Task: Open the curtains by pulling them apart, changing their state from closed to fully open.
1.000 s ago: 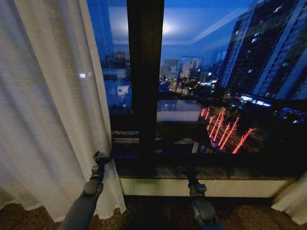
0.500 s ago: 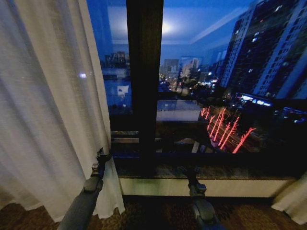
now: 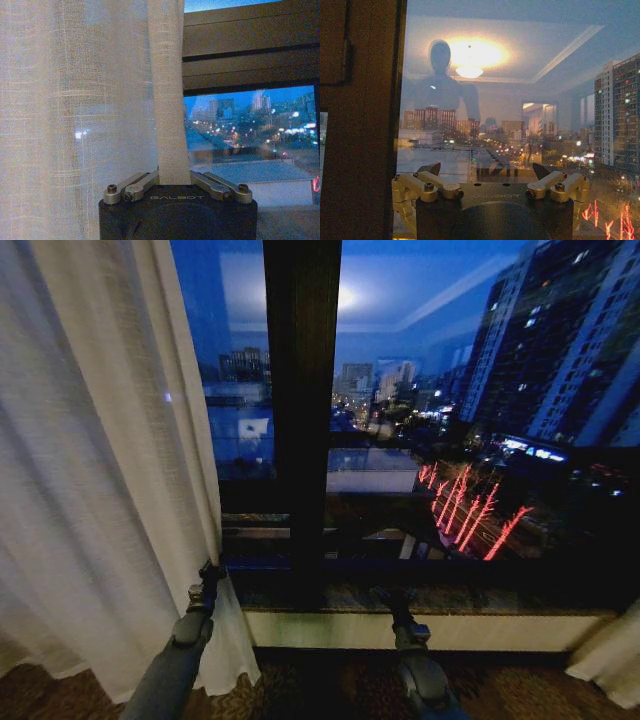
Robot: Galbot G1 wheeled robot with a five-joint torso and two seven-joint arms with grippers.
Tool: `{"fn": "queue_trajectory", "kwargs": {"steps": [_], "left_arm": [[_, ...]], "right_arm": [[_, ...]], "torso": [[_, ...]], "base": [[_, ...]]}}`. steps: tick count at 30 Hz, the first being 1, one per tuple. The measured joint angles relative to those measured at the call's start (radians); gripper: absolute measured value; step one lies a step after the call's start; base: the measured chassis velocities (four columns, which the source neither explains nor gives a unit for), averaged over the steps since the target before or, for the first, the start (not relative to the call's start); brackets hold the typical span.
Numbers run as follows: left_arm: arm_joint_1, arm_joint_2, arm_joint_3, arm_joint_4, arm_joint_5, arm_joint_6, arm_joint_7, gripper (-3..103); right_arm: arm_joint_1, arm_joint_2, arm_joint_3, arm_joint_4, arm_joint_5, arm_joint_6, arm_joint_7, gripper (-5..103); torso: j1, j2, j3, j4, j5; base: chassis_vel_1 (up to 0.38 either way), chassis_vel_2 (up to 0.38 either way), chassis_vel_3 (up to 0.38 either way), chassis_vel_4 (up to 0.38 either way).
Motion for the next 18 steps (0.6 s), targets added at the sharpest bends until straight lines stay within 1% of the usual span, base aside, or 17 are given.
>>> {"fn": "queue_trajectory", "kwargs": {"steps": [5,18], "left_arm": [[0.005,0.006,-0.006,-0.012,-0.006,0.0,0.0,0],[0.018,0.01,-0.014,-0.019,-0.011,-0.003,-0.003,0]], "right_arm": [[0.0,0.0,0.0,0.0,0.0,0.0,0.0,100],[0.0,0.0,0.0,0.0,0.0,0.0,0.0,100]], "torso": [[0.0,0.0,0.0,0.0,0.0],[0.0,0.0,0.0,-0.0001,0.0]], "base": [[0.0,0.0,0.0,0.0],[0.01,0.007,-0.008,-0.011]]}}
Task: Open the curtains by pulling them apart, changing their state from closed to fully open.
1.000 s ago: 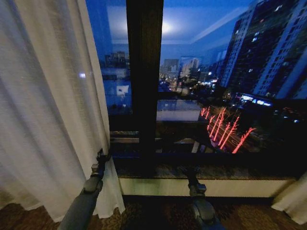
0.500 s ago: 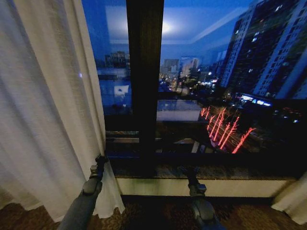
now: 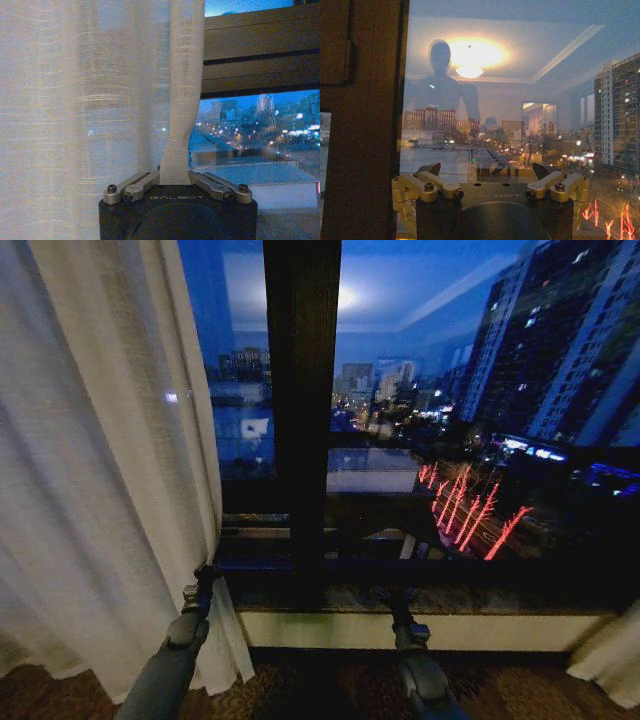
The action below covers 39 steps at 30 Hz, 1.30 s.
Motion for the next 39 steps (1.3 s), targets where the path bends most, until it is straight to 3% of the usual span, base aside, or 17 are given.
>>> {"fn": "queue_trajectory", "kwargs": {"steps": [15,39], "left_arm": [[0.007,-0.002,-0.004,0.0,0.001,-0.013,-0.001,0],[0.026,0.004,-0.015,-0.009,-0.004,-0.034,-0.002,0]], "right_arm": [[0.0,0.0,0.0,0.0,0.0,0.0,0.0,100],[0.0,0.0,0.0,0.0,0.0,0.0,0.0,100]], "torso": [[0.0,0.0,0.0,0.0001,-0.0001],[0.0,0.0,0.0,0.0002,-0.0002]], "base": [[0.192,0.195,-0.188,-0.193],[0.355,0.35,-0.346,-0.35]]}}
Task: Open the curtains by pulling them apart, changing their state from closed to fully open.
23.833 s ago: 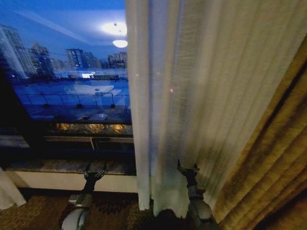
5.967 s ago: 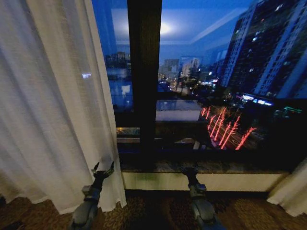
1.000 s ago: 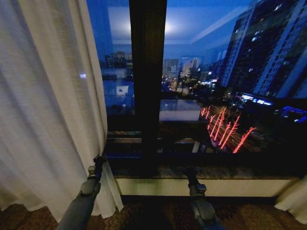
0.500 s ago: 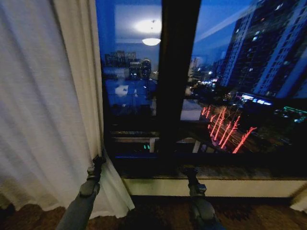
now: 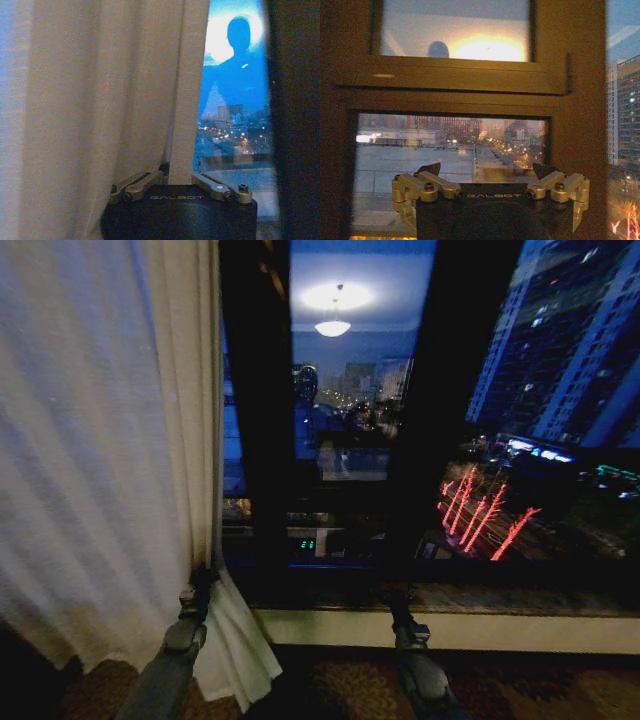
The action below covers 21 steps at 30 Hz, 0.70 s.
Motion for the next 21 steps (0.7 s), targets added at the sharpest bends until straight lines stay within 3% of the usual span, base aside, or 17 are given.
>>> {"fn": "queue_trajectory", "kwargs": {"steps": [21], "left_arm": [[0.007,0.009,-0.003,-0.012,0.0,-0.004,0.003,0]], "right_arm": [[0.0,0.0,0.0,0.0,0.0,0.0,0.0,100]], "torso": [[0.0,0.0,0.0,-0.0001,0.0003]], "base": [[0.353,0.354,-0.352,-0.348]]}}
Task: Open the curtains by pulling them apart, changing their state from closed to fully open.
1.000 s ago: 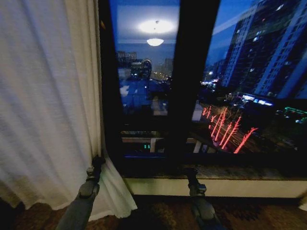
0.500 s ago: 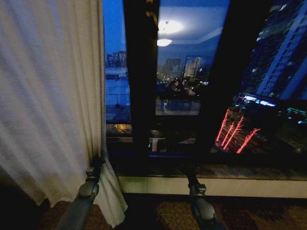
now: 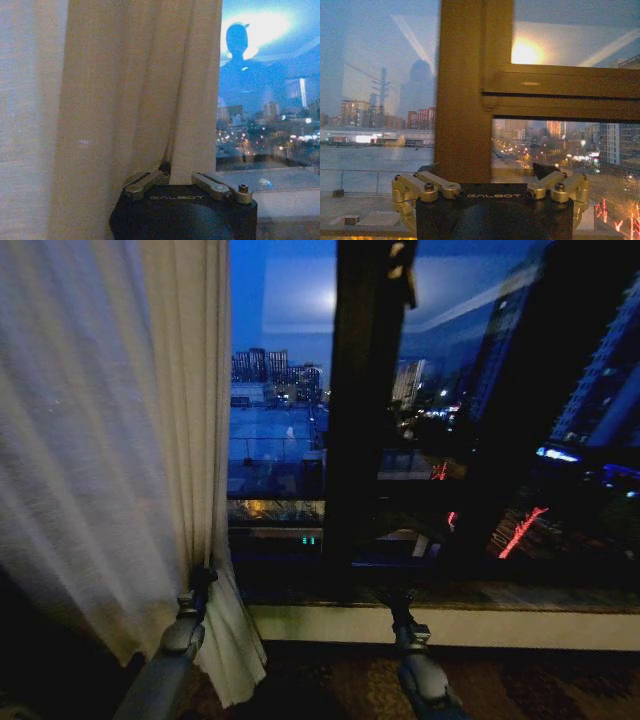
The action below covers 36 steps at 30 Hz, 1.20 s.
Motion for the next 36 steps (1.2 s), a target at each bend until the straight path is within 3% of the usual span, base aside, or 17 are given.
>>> {"fn": "queue_trajectory", "kwargs": {"steps": [9,36], "left_arm": [[0.011,0.005,-0.001,-0.011,0.002,-0.003,0.0,0],[0.085,0.019,-0.016,-0.091,0.003,-0.009,0.001,0]], "right_arm": [[0.0,0.0,0.0,0.0,0.0,0.0,0.0,100],[0.0,0.0,0.0,0.0,0.0,0.0,0.0,100]], "torso": [[0.0,0.0,0.0,0.0004,-0.0003],[0.0,0.0,0.0,-0.0002,0.0]], "base": [[0.281,0.272,-0.273,-0.294],[0.017,0.017,-0.008,-0.011]]}}
